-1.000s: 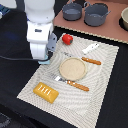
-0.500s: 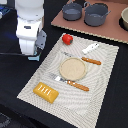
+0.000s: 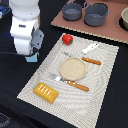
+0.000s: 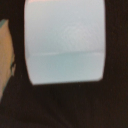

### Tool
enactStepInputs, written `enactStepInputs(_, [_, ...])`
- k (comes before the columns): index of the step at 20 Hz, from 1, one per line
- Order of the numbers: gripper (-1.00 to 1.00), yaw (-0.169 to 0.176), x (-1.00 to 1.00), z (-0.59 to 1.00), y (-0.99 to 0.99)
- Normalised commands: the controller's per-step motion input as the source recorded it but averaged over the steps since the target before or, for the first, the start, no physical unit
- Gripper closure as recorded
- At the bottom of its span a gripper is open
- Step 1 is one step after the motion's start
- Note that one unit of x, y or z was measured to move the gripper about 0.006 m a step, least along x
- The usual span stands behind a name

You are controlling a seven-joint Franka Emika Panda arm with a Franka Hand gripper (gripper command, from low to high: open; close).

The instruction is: Interact with the objects in diverse but meaningful ways.

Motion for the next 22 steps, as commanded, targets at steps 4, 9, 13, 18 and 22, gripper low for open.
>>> enactStepInputs(4, [-1.0,-0.161,0.47,0.99,-0.24])
enactStepInputs(9, [-1.0,-0.119,0.72,0.52,-0.4])
enactStepInputs(13, [-1.0,-0.061,0.73,0.07,-0.58])
enactStepInputs(18, [-1.0,-0.044,0.73,0.0,-0.58])
enactStepInputs(22, [-1.0,-0.044,0.73,0.0,-0.58])
